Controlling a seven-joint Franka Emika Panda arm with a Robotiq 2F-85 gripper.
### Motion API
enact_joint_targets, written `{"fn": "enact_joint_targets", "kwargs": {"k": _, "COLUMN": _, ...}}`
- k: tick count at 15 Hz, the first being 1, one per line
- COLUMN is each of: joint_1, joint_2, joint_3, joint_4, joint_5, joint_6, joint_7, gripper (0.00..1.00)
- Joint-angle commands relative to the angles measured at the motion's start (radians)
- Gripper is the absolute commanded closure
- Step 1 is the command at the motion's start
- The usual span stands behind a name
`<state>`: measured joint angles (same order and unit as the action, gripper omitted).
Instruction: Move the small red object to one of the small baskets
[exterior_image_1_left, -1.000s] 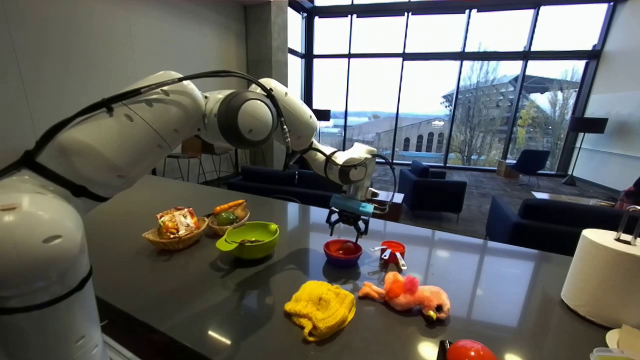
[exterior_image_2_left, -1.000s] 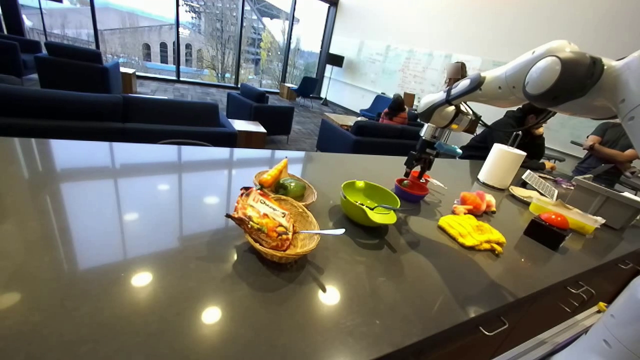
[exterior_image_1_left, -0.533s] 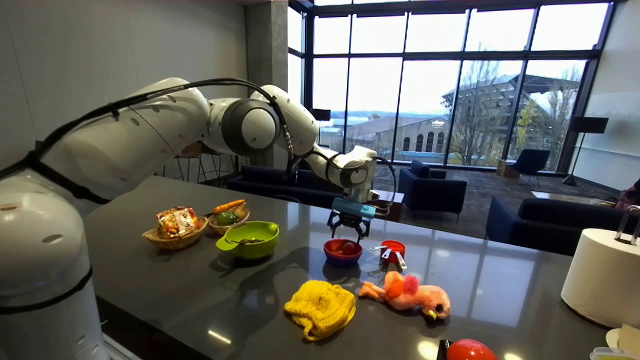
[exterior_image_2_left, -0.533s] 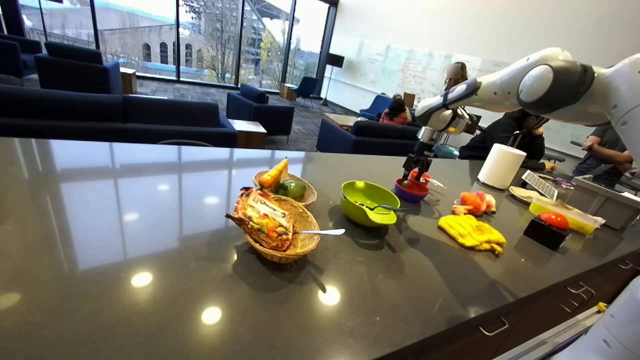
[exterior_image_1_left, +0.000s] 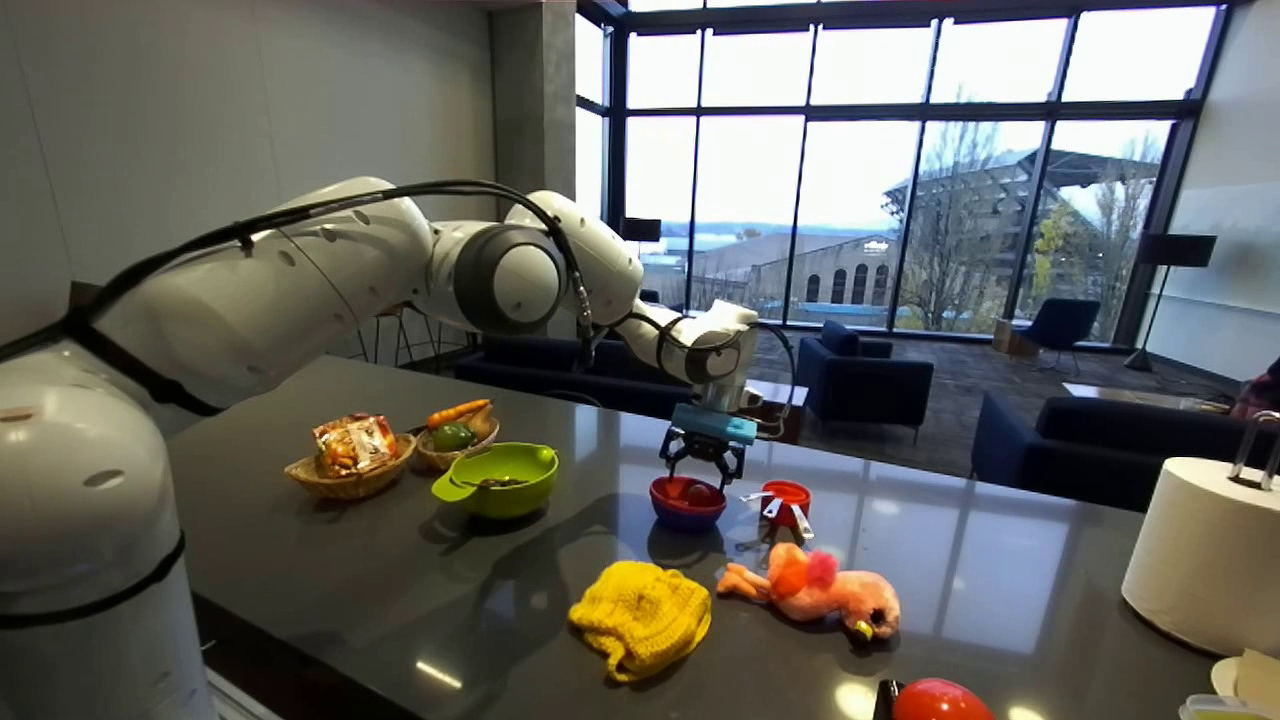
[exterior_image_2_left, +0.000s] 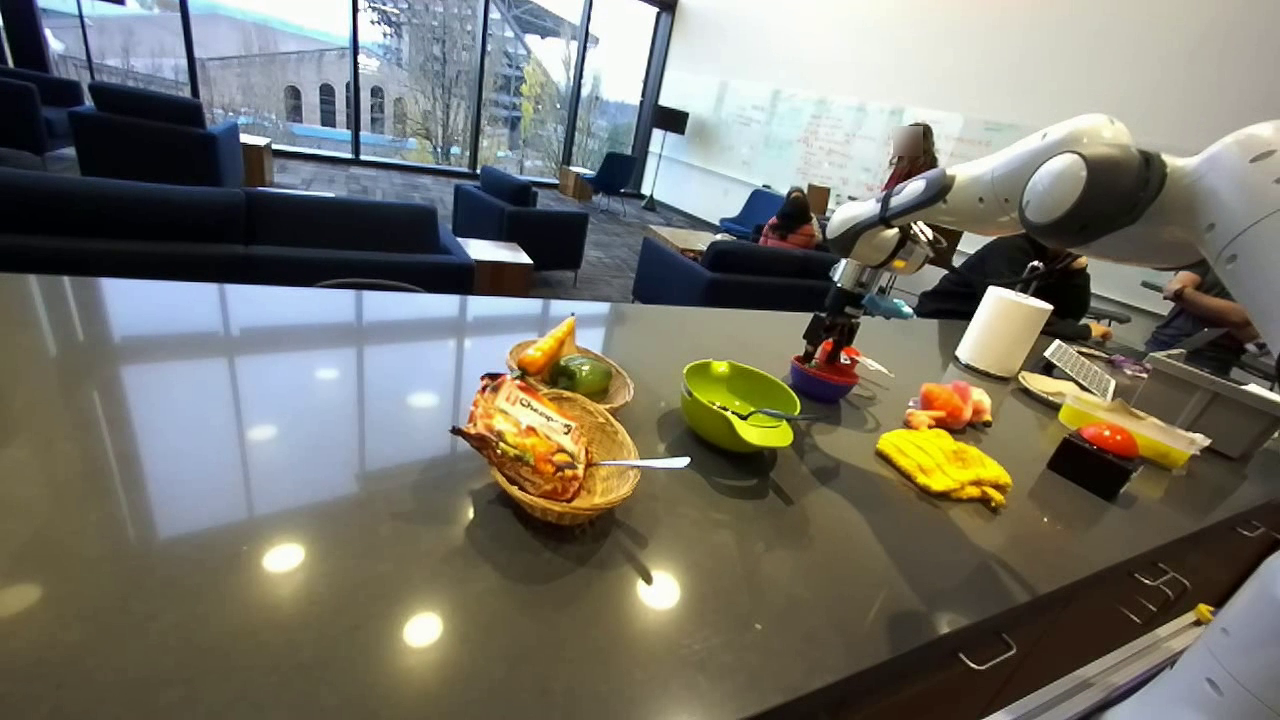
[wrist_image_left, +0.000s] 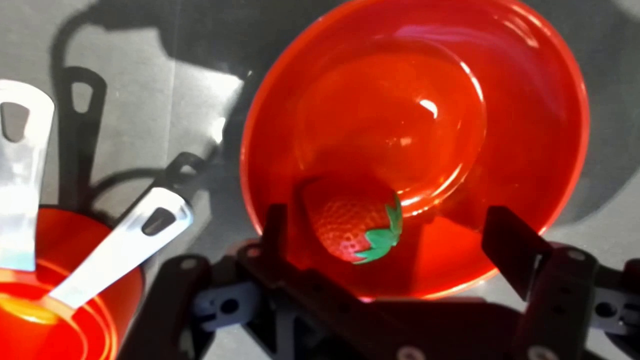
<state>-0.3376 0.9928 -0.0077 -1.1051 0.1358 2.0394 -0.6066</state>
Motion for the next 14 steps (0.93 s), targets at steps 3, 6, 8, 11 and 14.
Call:
{"fn": "enact_joint_targets", "kwargs": {"k": 3, "joint_1": -0.014, "joint_2": 0.042, "joint_3": 0.024, "joint_4": 0.064, "joint_5": -0.016, "joint_6": -0.040, "joint_7": -0.019, "gripper": 0.00}}
{"fn": "enact_joint_targets", "kwargs": {"k": 6, "joint_1": -0.014, "joint_2": 0.045, "joint_3": 0.026, "joint_4": 0.063, "joint_5": -0.014, "joint_6": -0.041, "joint_7": -0.018, "gripper": 0.00}}
{"fn": "enact_joint_targets", "kwargs": {"k": 8, "joint_1": -0.014, "joint_2": 0.045, "joint_3": 0.025, "joint_4": 0.057, "joint_5": -0.015, "joint_6": -0.038, "joint_7": -0.015, "gripper": 0.00}}
{"fn": "enact_joint_targets", "kwargs": {"k": 11, "joint_1": -0.016, "joint_2": 0.039, "joint_3": 0.021, "joint_4": 0.047, "joint_5": -0.015, "joint_6": -0.032, "joint_7": -0.011, "gripper": 0.32}}
{"fn": "enact_joint_targets", "kwargs": {"k": 14, "joint_1": -0.020, "joint_2": 0.033, "joint_3": 0.017, "joint_4": 0.036, "joint_5": -0.015, "joint_6": -0.027, "joint_7": -0.006, "gripper": 0.56}}
